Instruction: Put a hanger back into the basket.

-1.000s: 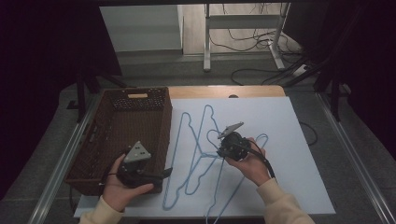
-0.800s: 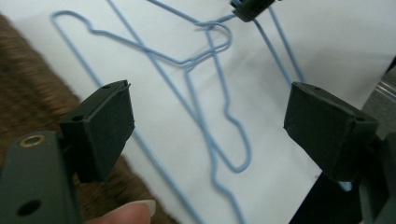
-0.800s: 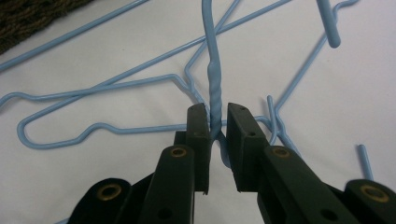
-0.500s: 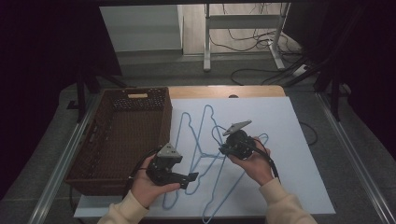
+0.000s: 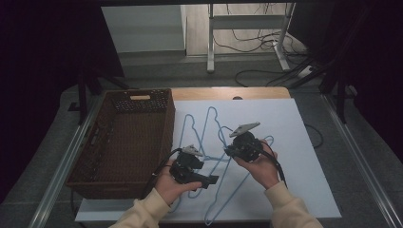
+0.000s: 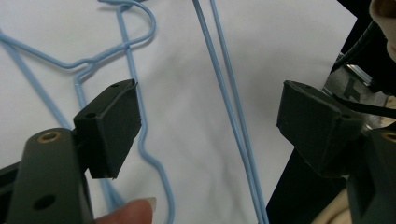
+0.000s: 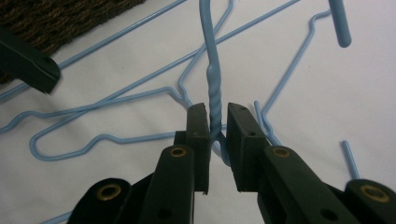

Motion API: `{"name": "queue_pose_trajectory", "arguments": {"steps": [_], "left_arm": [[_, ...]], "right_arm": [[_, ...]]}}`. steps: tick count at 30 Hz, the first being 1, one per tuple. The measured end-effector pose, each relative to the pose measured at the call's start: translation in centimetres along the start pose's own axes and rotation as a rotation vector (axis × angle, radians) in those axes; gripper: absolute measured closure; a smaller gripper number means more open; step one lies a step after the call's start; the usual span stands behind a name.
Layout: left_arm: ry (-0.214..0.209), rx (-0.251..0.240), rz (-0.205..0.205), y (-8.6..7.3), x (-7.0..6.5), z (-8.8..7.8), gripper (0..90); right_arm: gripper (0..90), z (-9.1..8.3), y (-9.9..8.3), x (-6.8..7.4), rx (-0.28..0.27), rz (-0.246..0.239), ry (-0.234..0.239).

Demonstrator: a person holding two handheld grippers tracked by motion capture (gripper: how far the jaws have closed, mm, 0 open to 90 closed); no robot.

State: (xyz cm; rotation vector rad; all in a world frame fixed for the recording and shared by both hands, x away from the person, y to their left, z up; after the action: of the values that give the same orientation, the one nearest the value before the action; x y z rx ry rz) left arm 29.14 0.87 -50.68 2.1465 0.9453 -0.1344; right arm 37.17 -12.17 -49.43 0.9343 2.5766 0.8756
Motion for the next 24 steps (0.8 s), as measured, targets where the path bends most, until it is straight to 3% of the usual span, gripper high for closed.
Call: {"name": "queue_pose_trajectory", "arguments": {"steps": [5,10,13,21,24], "left_arm": [[-0.013,0.004,-0.032,0.1,0.4,1.4,22.2],[-0.001,0.015,-0.036,0.1,0.5,3.0,24.7],[-0.015,0.015,-0.045,0.3,0.5,3.9,28.4],[-0.046,0.026,-0.082,0.5,0.8,6.0,56.2],[-0.104,0.031,-0.08,0.5,0.5,6.3,66.9]], "right_arm": [[79.6,-0.1,0.0,-0.1,-0.007,0.015,-0.001],[79.5,-0.2,0.1,-0.1,-0.012,0.031,0.005],[79.6,-0.2,0.1,0.0,-0.013,0.036,0.002],[79.5,-0.3,0.1,-0.1,-0.017,0.044,0.004],[79.4,-0.3,0.1,-0.1,-0.02,0.052,0.004]]}}
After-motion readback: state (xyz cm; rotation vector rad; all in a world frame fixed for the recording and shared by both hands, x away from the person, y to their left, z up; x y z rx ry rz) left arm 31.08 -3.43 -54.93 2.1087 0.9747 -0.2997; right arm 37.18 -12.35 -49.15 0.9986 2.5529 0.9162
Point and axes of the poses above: each handheld gripper's, and its own axes: z roughly forward along the jaws, y roughly out of its top, x roughly to its left, the point moved 7 cm from there along z, roughly forward along the jaws, and after that the axes turned 2 degrees about -y, right-handed, at the moved point
